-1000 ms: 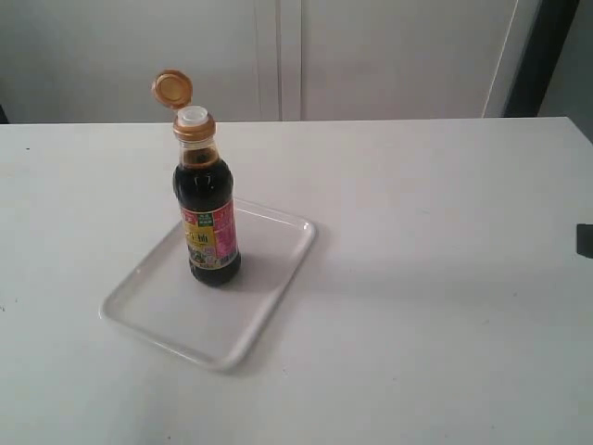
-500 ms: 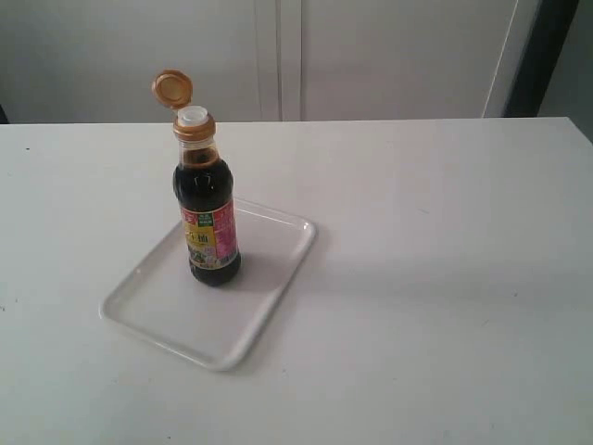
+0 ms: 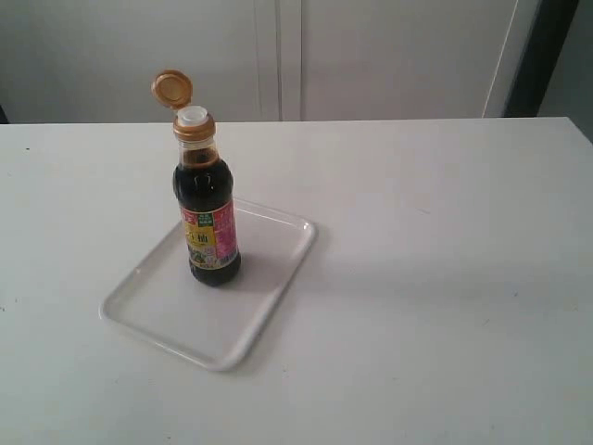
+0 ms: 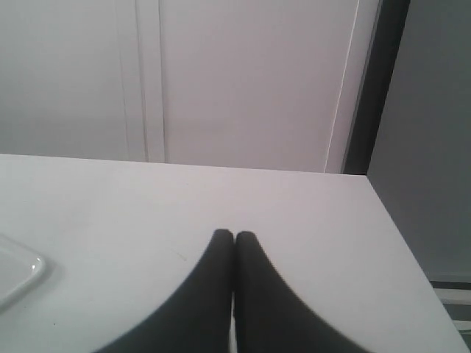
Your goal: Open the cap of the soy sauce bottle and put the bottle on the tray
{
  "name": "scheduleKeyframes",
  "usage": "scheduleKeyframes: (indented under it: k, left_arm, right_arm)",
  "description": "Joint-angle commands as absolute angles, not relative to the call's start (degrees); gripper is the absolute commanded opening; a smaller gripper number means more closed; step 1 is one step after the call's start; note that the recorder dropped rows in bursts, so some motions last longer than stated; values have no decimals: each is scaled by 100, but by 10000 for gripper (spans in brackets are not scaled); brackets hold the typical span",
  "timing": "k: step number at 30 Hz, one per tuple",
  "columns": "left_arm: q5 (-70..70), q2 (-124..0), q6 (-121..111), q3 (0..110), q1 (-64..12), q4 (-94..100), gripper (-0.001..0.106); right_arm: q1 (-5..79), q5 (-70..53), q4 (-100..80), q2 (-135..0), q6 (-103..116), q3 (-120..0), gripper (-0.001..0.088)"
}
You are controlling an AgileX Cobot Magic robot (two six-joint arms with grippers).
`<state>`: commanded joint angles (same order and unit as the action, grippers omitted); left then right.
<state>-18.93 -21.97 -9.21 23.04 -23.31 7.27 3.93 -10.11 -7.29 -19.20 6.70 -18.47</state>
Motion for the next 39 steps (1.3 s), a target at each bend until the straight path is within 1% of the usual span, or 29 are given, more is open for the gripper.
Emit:
scheduleKeyframes:
  k: [9,13,21,34,39]
  left_arm:
    - [-1929,-2197,-751,2281,-2341,665,0]
    - [-1946,-1898,-531,2162,-2260,521,0]
    - [-2075,-1299,-493,1889,-1646,497,0]
    - [-2064,-125,-417,869,-626,121,0]
    - [-2064,0,-417,511,-475,0,0]
  right_arm:
    - [393,-1011,-729,-1920,670,-1847,0]
    - [393,-1011,-729,-1920,670,-1847,0]
    - [393,-1011,-729,-1920,670,-1847,0]
    - [393,-1011,-729,-1920,670,-1847,0]
    - [393,-1011,-729,-1920,670,-1847,0]
